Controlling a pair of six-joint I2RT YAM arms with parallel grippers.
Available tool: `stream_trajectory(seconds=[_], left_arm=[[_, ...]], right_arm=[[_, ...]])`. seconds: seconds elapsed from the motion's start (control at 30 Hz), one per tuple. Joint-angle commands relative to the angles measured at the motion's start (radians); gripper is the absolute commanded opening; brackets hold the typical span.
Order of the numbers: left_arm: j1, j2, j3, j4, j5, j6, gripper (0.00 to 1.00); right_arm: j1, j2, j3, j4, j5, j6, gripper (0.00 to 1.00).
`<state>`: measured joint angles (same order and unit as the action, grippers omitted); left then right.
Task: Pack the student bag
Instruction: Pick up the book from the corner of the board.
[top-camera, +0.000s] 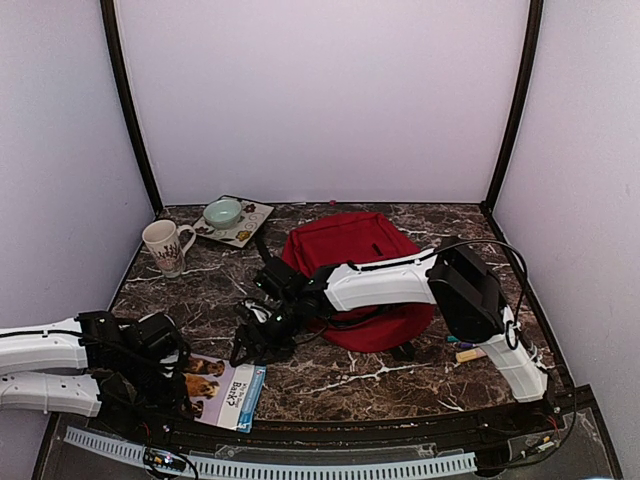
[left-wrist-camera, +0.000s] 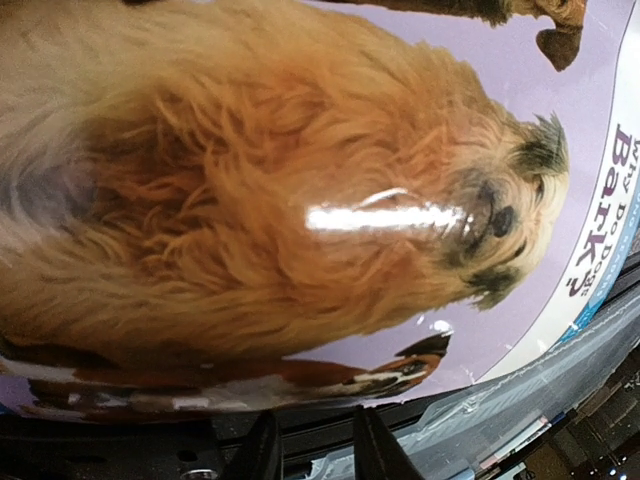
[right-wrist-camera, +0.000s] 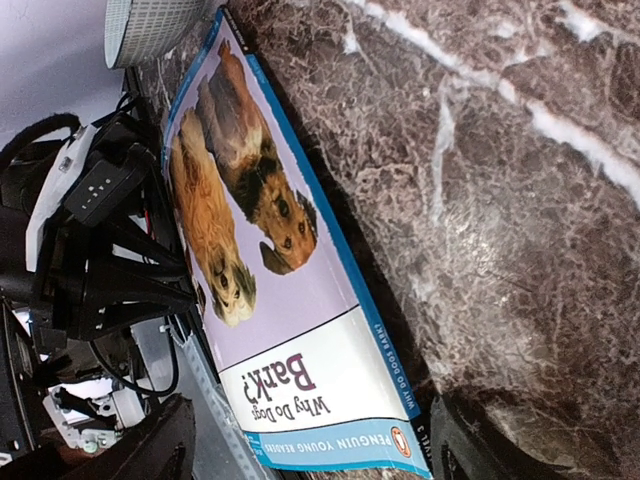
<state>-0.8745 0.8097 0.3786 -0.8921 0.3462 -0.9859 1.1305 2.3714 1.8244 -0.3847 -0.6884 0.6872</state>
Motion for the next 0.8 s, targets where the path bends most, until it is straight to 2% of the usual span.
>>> stream_trajectory(seconds=[0.0, 0.2, 0.4, 0.63, 0.77], left_arm=[[-0.004, -0.004, -0.021, 0.036, 0.002, -0.016, 0.27], [-0.004, 0.004, -0.024, 0.039, 0.002, -0.015, 0.27], [-0.006, 0.016, -0.02, 0.044, -0.001, -0.012, 0.27], [-0.006, 0.018, -0.009, 0.043, -0.007, -0.018, 0.26], [-0.006, 0.018, -0.003, 0.061, -0.004, -0.026, 0.26]], right_arm=[[0.042, 0.032, -0.006, 0.038, -0.144, 0.012, 0.75], [0.049, 0.046, -0.009, 0.141, -0.188, 0.081, 0.57], [0.058, 0.053, -0.025, 0.166, -0.19, 0.098, 0.49], [0.066, 0.031, -0.026, 0.123, -0.108, 0.077, 0.25], [0.066, 0.016, -0.014, 0.101, -0.052, 0.079, 0.07]])
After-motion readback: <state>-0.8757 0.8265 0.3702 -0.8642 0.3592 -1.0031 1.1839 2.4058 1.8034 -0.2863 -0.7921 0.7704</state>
